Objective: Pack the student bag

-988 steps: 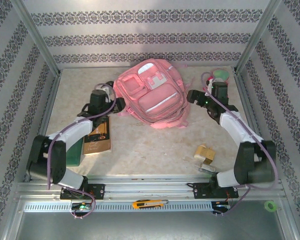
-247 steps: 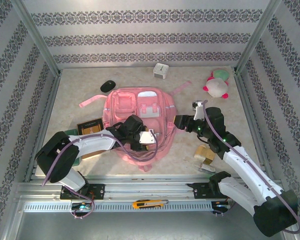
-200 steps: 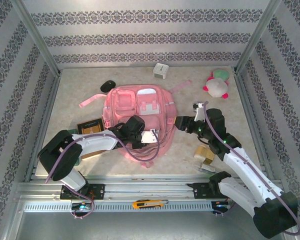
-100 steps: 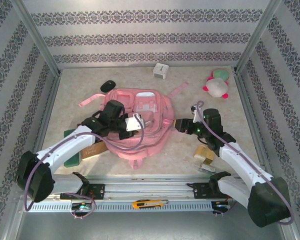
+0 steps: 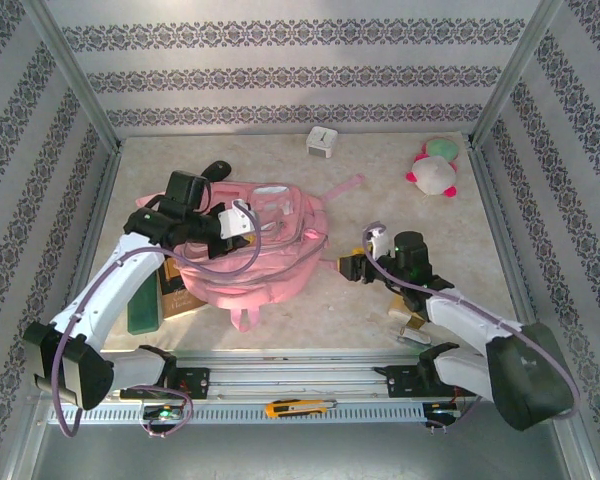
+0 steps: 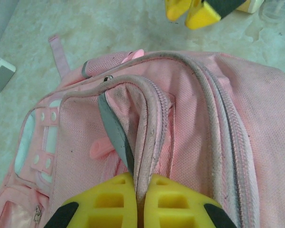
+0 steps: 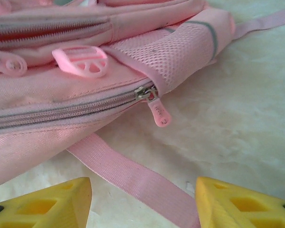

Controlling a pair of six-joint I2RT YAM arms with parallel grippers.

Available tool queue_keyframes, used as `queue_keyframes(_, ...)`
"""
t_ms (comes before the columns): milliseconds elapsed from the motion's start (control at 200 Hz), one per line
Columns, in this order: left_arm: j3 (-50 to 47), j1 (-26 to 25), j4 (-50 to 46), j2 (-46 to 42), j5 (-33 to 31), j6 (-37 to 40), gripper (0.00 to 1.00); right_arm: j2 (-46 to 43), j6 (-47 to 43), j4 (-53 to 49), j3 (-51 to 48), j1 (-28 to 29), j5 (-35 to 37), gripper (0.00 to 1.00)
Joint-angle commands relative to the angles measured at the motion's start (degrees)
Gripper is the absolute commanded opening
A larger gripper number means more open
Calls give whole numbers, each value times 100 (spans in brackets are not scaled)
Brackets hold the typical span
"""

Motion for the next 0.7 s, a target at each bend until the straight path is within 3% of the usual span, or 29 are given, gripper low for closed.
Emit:
queue_keyframes(0,363,162,-110,-14,742,378,0,485,-165,823,2,113,120,59)
queue_keyframes(505,392,265,-117,-35,1086,509,0,2728,-1189,1673,1031,451,-814,55)
queue_keyframes(695,274,267,44,-44,898,488,0,2847,-1297,1802,970,442,-1102,23)
